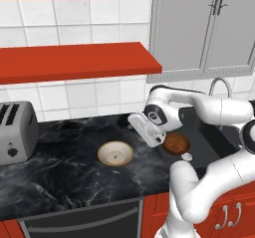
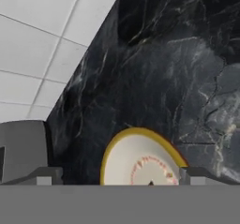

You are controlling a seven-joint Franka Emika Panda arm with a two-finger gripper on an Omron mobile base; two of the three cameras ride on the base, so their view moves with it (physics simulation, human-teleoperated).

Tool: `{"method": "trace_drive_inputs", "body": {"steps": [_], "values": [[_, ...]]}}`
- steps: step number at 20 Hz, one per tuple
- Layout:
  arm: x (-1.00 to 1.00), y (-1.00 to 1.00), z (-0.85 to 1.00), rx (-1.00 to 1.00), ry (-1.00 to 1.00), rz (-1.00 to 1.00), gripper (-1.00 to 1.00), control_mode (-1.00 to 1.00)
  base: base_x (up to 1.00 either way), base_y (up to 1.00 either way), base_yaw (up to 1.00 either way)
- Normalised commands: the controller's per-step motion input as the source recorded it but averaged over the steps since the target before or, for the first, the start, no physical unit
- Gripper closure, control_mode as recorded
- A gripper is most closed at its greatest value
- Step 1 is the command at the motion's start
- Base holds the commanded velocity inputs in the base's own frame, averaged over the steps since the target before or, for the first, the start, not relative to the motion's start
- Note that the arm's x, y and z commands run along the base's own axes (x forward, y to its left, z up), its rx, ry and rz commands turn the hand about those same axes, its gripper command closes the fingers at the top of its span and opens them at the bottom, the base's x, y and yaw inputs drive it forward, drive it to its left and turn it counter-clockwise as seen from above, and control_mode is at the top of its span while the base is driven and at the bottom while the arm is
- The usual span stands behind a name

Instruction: Rinse each bowl for a few seconds and place them down in the sink or on the counter.

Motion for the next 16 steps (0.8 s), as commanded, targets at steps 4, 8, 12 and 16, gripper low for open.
{"method": "trace_drive_inputs", "body": {"steps": [4,8,12,16], "values": [[-0.12,-0.23,0.55,0.04,0.0,0.07,-1.0,-1.0,0.0,0.0,0.0],[-0.21,-0.26,0.57,0.07,0.0,0.06,-1.0,-1.0,0.0,0.0,0.0],[-0.25,-0.29,0.64,0.08,0.0,0.05,-1.0,-1.0,0.0,0.0,0.0],[-0.23,-0.28,0.64,0.07,0.0,0.04,-1.0,-1.0,0.0,0.0,0.0]]}}
